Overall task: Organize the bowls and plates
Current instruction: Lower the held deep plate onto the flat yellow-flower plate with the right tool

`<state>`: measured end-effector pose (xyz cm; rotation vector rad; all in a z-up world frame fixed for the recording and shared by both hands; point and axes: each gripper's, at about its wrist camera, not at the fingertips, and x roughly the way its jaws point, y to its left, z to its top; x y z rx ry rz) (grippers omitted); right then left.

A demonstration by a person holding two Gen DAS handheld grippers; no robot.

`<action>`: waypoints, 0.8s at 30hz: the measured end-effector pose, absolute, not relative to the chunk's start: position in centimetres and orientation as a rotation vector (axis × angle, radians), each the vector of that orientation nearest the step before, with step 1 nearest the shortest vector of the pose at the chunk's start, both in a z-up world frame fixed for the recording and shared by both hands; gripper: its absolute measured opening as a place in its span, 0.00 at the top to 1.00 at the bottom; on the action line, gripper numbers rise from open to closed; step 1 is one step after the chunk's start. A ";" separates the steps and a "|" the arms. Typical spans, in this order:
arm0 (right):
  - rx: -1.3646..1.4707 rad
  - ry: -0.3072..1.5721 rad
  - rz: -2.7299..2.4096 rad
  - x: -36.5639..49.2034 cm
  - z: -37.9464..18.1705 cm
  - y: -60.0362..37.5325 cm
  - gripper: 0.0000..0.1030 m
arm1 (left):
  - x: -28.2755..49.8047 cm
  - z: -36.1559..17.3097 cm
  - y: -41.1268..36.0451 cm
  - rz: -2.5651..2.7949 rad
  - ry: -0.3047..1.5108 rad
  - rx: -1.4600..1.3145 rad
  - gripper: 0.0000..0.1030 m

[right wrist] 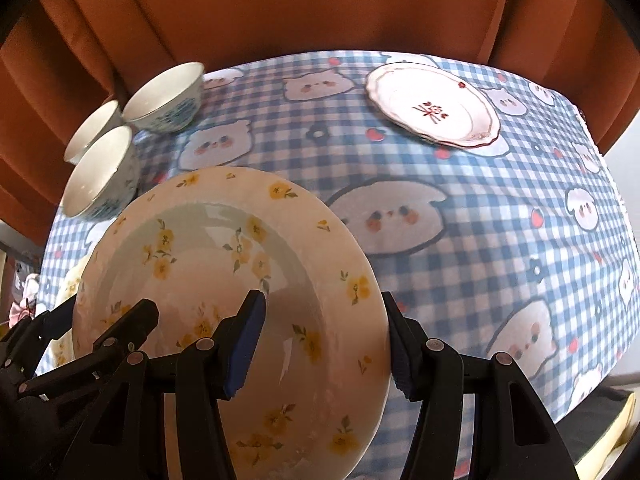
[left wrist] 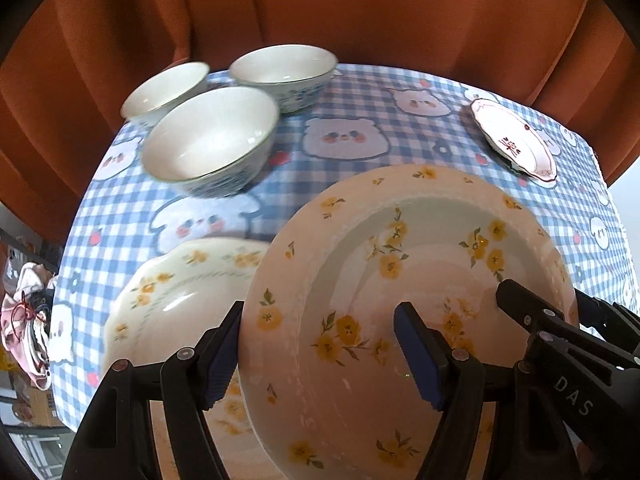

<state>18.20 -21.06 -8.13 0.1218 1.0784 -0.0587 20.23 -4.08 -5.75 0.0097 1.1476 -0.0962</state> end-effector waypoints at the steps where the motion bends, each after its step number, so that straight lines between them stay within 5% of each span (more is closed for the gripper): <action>1: 0.122 1.077 -0.058 18.0 -8.1 -20.5 0.41 | 20.0 -5.7 -3.4 -0.094 1.148 0.006 0.29; 24: 0.053 1.128 -0.025 14.6 -10.1 -8.9 0.42 | 15.7 -8.2 6.9 -0.076 1.189 -0.048 0.29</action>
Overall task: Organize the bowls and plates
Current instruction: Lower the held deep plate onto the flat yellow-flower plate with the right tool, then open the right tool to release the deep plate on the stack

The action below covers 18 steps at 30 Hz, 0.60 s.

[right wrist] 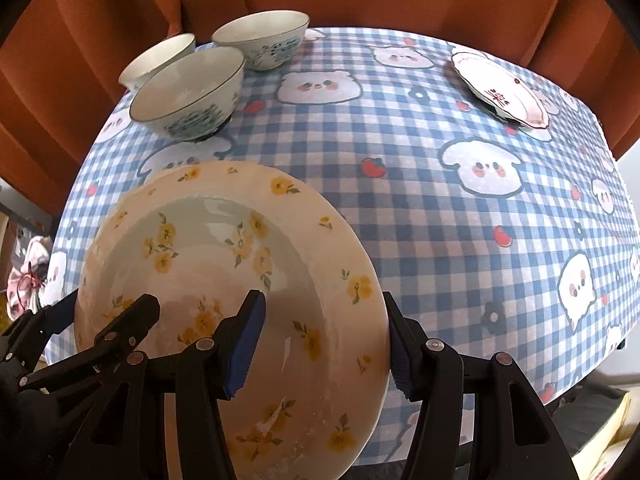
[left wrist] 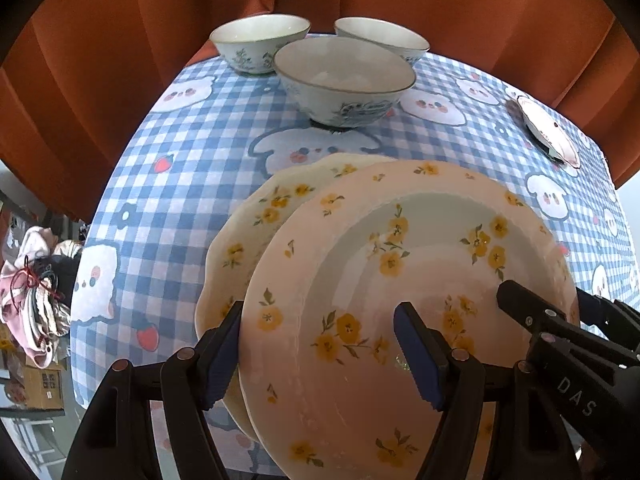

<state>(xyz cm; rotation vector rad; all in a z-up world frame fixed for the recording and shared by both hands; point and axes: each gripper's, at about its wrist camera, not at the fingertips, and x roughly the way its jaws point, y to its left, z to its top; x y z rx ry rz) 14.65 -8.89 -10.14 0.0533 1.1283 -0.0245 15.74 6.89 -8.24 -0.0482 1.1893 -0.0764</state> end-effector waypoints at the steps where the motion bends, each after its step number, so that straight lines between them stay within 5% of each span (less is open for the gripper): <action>1: 0.048 1.131 -0.025 14.7 -10.2 -8.7 0.42 | 15.7 -8.5 7.1 -0.076 1.196 -0.051 0.28; 18: 0.020 1.174 -0.015 16.9 -11.9 -8.5 0.42 | 16.9 -10.4 6.4 -0.042 1.222 -0.012 0.26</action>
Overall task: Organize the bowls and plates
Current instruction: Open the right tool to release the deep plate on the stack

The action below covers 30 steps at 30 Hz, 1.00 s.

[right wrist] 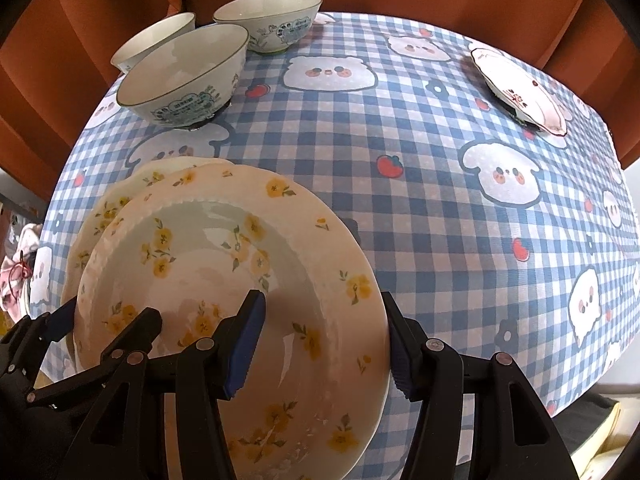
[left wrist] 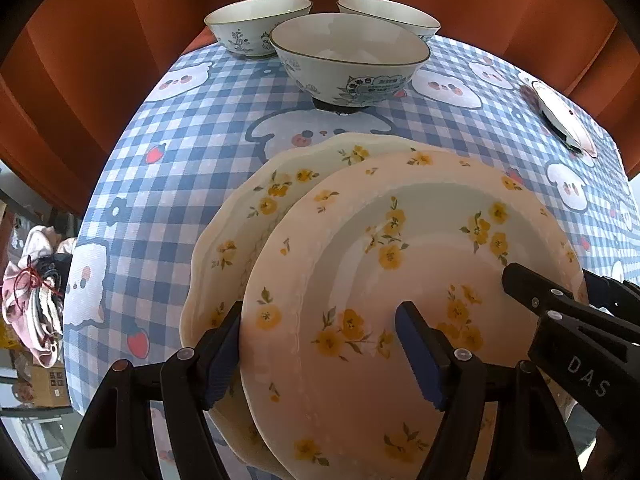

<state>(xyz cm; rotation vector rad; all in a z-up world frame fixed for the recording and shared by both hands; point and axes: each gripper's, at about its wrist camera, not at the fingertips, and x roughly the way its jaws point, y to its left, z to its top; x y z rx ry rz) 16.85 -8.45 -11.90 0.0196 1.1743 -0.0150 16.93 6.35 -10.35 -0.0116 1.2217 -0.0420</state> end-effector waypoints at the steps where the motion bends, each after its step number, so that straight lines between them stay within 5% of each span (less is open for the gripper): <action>1: 0.024 1.176 -0.010 16.9 -12.0 -8.6 0.42 | 17.0 -10.4 6.3 -0.037 1.221 -0.010 0.26; 19: 0.013 1.144 0.026 16.4 -11.1 -8.4 0.42 | 17.3 -10.0 5.2 0.035 1.229 0.102 0.23; 21: 0.018 1.133 0.021 15.8 -10.7 -8.8 0.48 | 17.0 -9.4 5.5 0.028 1.216 0.073 0.23; 23: 0.011 1.125 0.021 15.2 -10.4 -9.1 0.66 | 16.7 -8.8 5.9 0.019 1.200 0.062 0.23; 30: 0.045 1.129 0.017 14.9 -10.8 -9.4 0.68 | 15.9 -8.4 5.8 -0.040 1.191 0.079 0.23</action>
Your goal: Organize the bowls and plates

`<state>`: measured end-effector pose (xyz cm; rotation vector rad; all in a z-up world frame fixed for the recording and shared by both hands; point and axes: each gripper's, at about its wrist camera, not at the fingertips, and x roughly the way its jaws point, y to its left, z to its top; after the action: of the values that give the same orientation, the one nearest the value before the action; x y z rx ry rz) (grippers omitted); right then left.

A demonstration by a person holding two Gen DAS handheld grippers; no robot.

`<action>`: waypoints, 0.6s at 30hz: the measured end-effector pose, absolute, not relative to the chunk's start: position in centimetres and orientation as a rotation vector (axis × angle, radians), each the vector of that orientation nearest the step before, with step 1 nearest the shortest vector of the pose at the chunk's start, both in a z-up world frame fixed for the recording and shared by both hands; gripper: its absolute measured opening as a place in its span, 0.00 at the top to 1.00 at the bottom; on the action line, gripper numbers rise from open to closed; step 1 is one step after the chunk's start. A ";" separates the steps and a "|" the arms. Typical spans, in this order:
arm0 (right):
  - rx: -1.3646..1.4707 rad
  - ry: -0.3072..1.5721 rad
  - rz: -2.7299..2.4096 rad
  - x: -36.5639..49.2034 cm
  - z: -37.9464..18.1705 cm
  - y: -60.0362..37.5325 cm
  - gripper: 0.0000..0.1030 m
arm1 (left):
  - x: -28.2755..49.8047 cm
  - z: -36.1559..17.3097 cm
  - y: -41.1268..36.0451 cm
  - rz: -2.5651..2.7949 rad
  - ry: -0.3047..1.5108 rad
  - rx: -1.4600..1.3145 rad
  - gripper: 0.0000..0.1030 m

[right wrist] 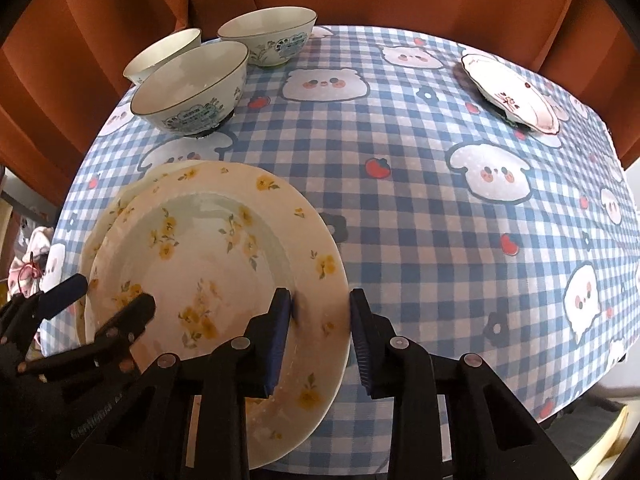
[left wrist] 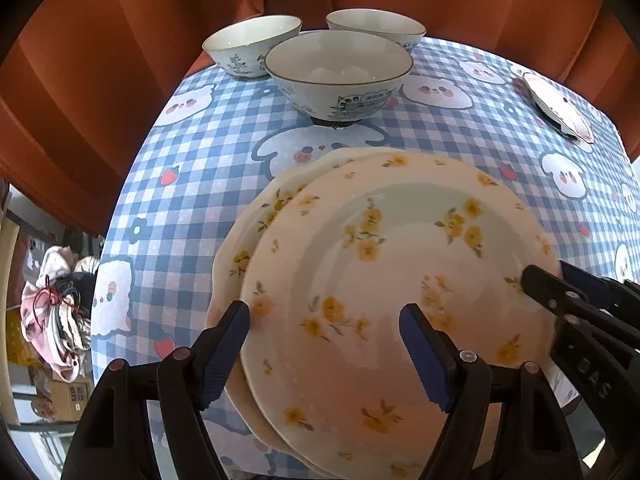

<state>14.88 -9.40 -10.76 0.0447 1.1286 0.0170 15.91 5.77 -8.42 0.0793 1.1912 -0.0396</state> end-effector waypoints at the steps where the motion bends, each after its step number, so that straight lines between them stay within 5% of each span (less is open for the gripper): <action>1: 0.052 1.134 0.021 15.0 -10.9 -9.2 0.68 | 15.8 -8.4 5.8 -0.042 1.189 0.083 0.23; 18: 0.075 1.128 -0.003 15.1 -11.5 -7.7 0.64 | 16.0 -8.0 6.6 -0.094 1.181 0.074 0.23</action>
<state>15.06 -7.66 -11.48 0.0746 1.1280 -0.0032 16.02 6.65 -8.02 0.0741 1.1805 -0.0935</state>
